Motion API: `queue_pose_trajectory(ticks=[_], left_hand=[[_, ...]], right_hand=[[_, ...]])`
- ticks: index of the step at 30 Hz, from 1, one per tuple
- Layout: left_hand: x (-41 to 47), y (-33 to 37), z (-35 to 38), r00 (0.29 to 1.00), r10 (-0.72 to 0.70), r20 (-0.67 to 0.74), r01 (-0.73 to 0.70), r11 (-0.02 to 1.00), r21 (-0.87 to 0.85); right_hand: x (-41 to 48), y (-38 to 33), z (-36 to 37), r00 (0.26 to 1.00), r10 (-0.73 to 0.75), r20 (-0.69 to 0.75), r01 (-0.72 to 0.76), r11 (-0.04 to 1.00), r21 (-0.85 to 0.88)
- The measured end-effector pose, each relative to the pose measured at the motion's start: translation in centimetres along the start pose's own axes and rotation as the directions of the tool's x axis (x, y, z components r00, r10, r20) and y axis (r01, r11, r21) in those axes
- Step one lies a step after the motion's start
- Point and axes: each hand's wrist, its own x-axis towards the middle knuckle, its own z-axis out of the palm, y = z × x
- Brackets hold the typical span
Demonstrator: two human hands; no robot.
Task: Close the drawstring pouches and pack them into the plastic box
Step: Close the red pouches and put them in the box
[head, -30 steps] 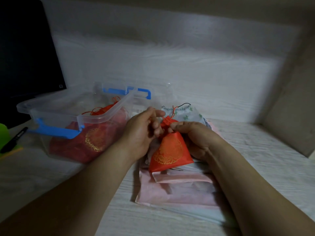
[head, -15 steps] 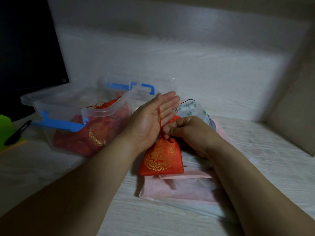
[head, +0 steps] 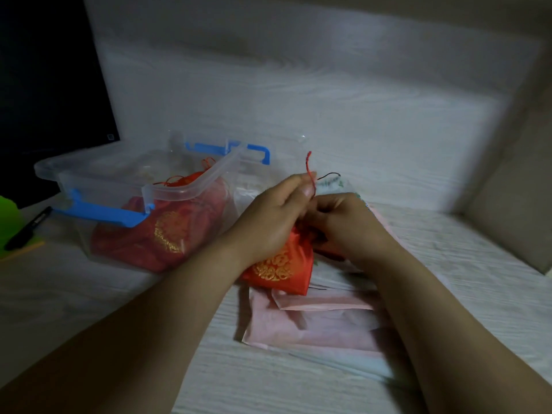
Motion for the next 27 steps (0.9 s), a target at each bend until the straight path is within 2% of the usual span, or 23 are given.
queue_pose_trajectory(ticks=[2,5,9,15,20,24,27], left_hand=[[-0.3,-0.6,-0.5,1.000,0.027,0.000,-0.026,0.970,0.242],[-0.4,-1.6,-0.6,0.994,0.096,0.046,-0.106,0.909,0.404],[-0.4,-1.6,-1.2,0.987,0.150,0.057,-0.160,0.884,0.439],[-0.4,-1.6,-1.6,0.989,0.144,-0.024,-0.109,0.840,0.531],[-0.3,-0.9,-1.3,0.993,0.113,-0.043,-0.080,0.881,0.467],[-0.4,-1.1,-1.2,0.998,0.037,0.043,-0.052,0.909,0.413],[-0.3,-1.8,-1.6,0.996,0.082,0.037,-0.090,0.892,0.444]], right_hand=[[0.1,0.0,-0.7,0.995,0.097,-0.006,-0.095,0.982,0.164],[0.1,0.4,-0.7,0.990,0.136,0.029,-0.139,0.976,0.165],[0.5,0.8,-0.7,0.990,0.141,0.019,-0.142,0.979,0.143],[0.7,1.0,-0.9,0.985,0.159,0.069,-0.170,0.963,0.207],[0.6,1.1,-1.0,0.984,0.143,0.103,-0.166,0.947,0.275],[0.6,1.1,-1.3,0.985,0.134,0.106,-0.157,0.956,0.246],[0.5,1.1,-1.2,0.985,0.113,0.131,-0.140,0.966,0.216]])
